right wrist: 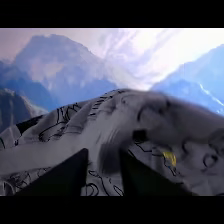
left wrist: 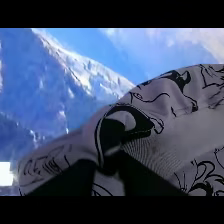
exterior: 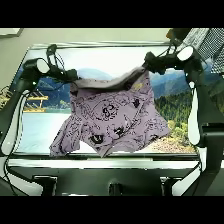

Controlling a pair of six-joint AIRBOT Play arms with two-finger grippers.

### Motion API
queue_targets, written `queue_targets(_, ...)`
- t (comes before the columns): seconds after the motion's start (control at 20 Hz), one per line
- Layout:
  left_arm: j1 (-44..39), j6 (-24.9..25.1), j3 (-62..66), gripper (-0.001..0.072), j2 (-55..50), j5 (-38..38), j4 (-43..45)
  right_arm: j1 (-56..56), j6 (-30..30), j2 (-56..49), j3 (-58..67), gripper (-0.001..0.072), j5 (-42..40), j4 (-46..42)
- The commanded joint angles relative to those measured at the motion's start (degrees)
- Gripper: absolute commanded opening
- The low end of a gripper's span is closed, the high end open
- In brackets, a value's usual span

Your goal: Fold the clothes and pants, and hang the long-sleeved shirts on hangers.

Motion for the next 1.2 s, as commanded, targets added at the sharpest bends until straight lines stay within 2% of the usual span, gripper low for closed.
queue_targets(0.0,1.33,-0.98,0.13,0.0645,-0.81,-5.18,-1.60,-2.23,-1.46,0.46,0.07,0.0465,11.30,-4.04)
queue_targets(0.05,2.45,-1.62,0.11,0.0682,1.01,-8.22,-1.60,-3.98,-3.91,2.40,0.07,0.0466,16.79,-5.14)
queue_targets(0.15,4.52,-1.70,-0.57,0.0682,5.44,-15.04,-1.57,-8.09,-5.99,7.48,-1.79,0.0496,27.08,-8.59)
queue_targets(0.25,5.22,-2.86,-7.30,0.0682,12.39,-17.84,-1.60,-12.44,-4.70,16.09,-11.65,0.0496,27.30,-8.44)
queue_targets(0.35,4.66,-4.15,-21.84,0.0682,22.10,-14.93,-4.72,-14.32,-4.59,26.71,-26.99,0.0496,24.70,-8.59)
queue_targets(0.4,4.31,-4.76,-30.40,0.0682,27.23,-11.87,-7.72,-14.27,-4.50,32.52,-36.06,0.0512,23.02,-8.74)
queue_targets(0.5,3.06,-6.47,-48.98,0.0682,38.38,-4.15,-15.93,-13.46,-1.53,43.15,-53.88,0.0634,19.43,-5.51)
queue_targets(0.6,1.05,-6.67,-63.23,0.0682,47.47,0.92,-24.00,-11.89,1.90,53.00,-69.59,0.0646,14.64,-4.52)
queue_targets(0.65,-0.22,-6.69,-68.32,0.0682,50.99,2.60,-26.62,-10.75,3.89,57.55,-76.50,0.0677,11.69,-4.46)
queue_targets(0.75,-2.93,-7.80,-75.38,0.0682,56.11,4.92,-29.05,-8.31,8.39,64.11,-87.01,0.0676,6.25,-3.63)
queue_targets(0.85,-5.18,-10.36,-78.53,0.0682,57.44,5.51,-29.00,-5.97,10.80,66.60,-93.74,0.0676,1.09,-0.85)
queue_targets(0.95,-6.88,-10.56,-79.43,0.0682,56.57,6.86,-29.00,-3.26,10.93,65.68,-96.96,0.0675,-5.62,1.55)
queue_targets(1.15,-8.22,-10.56,-79.45,0.0682,53.29,11.65,-30.64,2.73,11.41,57.51,-97.53,0.0671,-20.52,5.57)
